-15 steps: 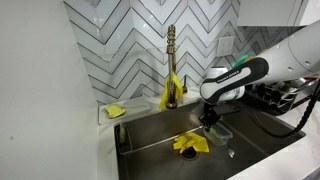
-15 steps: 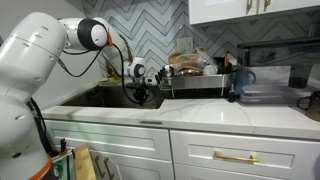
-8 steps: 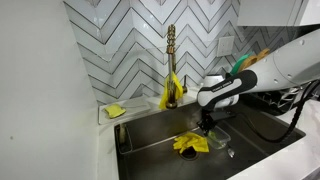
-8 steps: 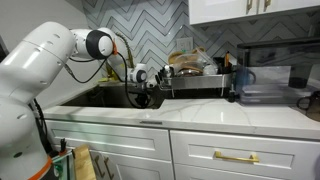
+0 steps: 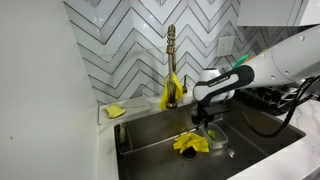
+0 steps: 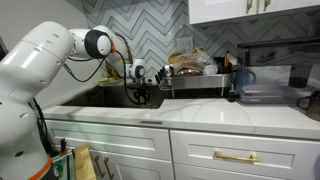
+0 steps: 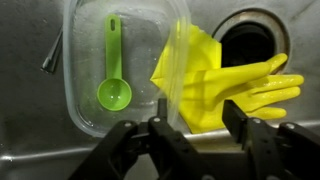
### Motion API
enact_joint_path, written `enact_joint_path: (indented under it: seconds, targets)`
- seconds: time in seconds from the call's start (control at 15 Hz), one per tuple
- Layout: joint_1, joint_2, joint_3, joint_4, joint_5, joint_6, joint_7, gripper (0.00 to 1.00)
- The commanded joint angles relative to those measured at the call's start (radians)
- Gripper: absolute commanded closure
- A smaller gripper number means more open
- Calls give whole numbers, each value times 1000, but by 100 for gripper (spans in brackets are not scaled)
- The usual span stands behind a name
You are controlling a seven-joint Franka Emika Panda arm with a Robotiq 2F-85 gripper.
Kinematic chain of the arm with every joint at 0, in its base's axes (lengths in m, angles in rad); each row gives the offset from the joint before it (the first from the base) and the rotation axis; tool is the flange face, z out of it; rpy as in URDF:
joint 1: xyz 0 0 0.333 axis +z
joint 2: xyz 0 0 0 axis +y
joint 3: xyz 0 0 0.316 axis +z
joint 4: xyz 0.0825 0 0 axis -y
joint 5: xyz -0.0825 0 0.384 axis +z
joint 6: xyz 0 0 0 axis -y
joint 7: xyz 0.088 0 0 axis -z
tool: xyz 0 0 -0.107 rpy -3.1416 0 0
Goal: Put the spoon inside the container then put the container inside the sink
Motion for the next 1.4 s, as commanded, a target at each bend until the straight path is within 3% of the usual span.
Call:
enact_joint_path:
  seconds: [0.0, 0.13, 0.53, 0.93, 1.07, 1.13, 1.33]
  targets:
    - [48, -102, -25, -34, -28, -116, 114, 8]
    - [72, -148, -42, -29, -38, -206, 216, 0]
    - [93, -274, -59, -27, -73, -354, 447, 0]
    - [85, -377, -49, -77, -92, -395, 608, 0]
    - [81, -416, -42, -112, -101, -389, 643, 0]
    - [66, -347, -29, -27, -83, -395, 597, 0]
    - [64, -356, -26, -28, -83, -395, 601, 0]
